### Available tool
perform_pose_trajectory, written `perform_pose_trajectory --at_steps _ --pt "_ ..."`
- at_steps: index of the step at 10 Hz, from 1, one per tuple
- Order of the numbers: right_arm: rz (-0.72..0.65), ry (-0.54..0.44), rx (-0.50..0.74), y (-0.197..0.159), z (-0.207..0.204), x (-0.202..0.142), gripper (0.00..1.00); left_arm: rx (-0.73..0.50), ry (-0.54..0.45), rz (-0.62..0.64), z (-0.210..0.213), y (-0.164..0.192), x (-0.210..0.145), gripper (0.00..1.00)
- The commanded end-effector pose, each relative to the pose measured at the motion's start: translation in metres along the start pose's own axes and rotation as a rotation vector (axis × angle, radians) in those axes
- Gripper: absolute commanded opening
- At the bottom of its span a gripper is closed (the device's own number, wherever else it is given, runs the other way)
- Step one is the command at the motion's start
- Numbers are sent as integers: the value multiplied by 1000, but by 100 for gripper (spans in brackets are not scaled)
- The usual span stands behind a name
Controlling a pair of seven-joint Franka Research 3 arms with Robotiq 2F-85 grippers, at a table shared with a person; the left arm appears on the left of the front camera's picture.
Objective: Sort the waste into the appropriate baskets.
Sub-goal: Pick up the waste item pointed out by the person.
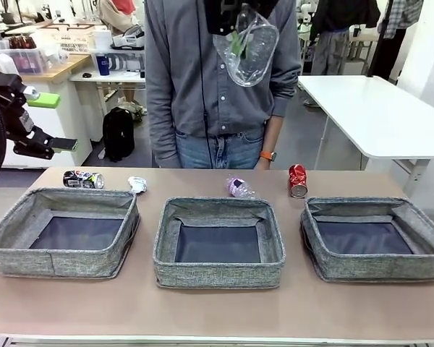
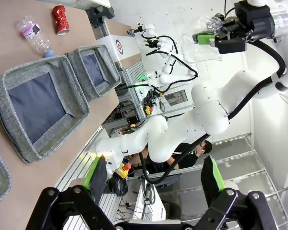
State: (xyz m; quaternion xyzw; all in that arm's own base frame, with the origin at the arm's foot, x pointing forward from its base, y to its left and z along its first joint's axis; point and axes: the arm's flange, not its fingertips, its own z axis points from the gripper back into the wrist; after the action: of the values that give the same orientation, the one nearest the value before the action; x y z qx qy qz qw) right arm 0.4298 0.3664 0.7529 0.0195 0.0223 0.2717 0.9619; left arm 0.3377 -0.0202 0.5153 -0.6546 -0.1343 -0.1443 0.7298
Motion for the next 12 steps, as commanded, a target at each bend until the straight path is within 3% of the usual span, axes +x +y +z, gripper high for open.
perform_pose_trajectory --at_steps 1,2,3,12 --pt "23 16 -3 12 26 23 4 -20 -10 -20 -2 -2 0 100" --pt "8 41 19 6 24 26 4 -20 -10 -20 -2 -2 0 100" --pt "15 0 2 8 -1 1 4 -20 -10 -20 -2 -2 0 100" --pt "15 0 2 8 -1 1 4 -20 -10 -20 -2 -2 0 100"
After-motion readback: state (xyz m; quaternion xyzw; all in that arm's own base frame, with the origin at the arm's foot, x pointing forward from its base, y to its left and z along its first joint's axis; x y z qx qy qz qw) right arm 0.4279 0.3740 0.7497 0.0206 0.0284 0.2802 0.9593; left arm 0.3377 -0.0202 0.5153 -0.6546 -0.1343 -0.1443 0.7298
